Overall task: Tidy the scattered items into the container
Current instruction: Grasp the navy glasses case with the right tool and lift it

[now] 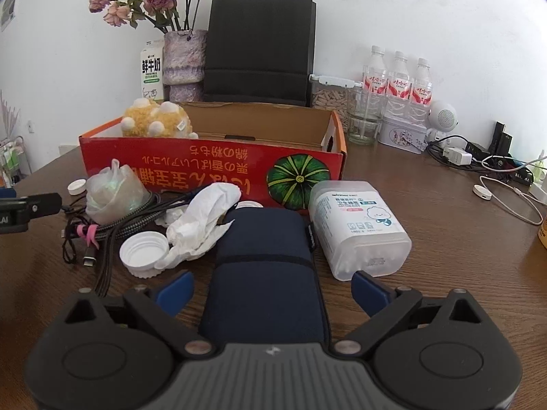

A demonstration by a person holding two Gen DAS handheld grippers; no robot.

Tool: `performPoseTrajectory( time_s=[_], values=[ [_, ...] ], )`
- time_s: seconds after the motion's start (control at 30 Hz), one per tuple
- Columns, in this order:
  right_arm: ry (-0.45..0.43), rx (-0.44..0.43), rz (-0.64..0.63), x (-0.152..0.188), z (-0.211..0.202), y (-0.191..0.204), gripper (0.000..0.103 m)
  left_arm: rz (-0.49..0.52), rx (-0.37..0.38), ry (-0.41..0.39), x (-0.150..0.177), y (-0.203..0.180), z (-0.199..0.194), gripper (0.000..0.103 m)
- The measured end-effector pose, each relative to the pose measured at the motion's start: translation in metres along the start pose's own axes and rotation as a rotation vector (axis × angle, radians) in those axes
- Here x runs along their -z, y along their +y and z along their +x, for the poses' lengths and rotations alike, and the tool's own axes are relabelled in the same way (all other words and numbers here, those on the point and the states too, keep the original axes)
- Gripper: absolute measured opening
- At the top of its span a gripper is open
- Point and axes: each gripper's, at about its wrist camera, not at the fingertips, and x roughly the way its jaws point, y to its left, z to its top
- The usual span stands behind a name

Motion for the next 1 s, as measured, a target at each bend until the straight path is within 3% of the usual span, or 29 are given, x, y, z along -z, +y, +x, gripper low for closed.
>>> performPoseTrajectory(
  time_s=[0.17,0.23,0.4,0.83,1.0],
  values=[
    [0.039,-0.012,0.040,-0.005,0.019,-0.001,0.086,-0.009,-0.002,0.009,0.000,0.002,0.001,0.103],
    [0.024,-0.025,0.048,-0.004,0.019,-0.002,0.071,-0.013,0.000,0.016,0.000,0.002,0.002,0.103],
    [-0.007,-0.038,0.033,0.000,0.010,0.003,0.063,-0.025,-0.001,0.038,0.001,0.005,0.006,0.103],
    [-0.164,0.015,0.064,0.002,-0.016,-0.002,0.062,0.006,-0.012,-0.005,0.001,-0.001,-0.001,0.103],
    [-0.173,0.000,0.089,0.001,-0.017,-0.008,0.062,0.028,0.049,-0.008,0.002,-0.014,-0.011,0.103]
  ],
)
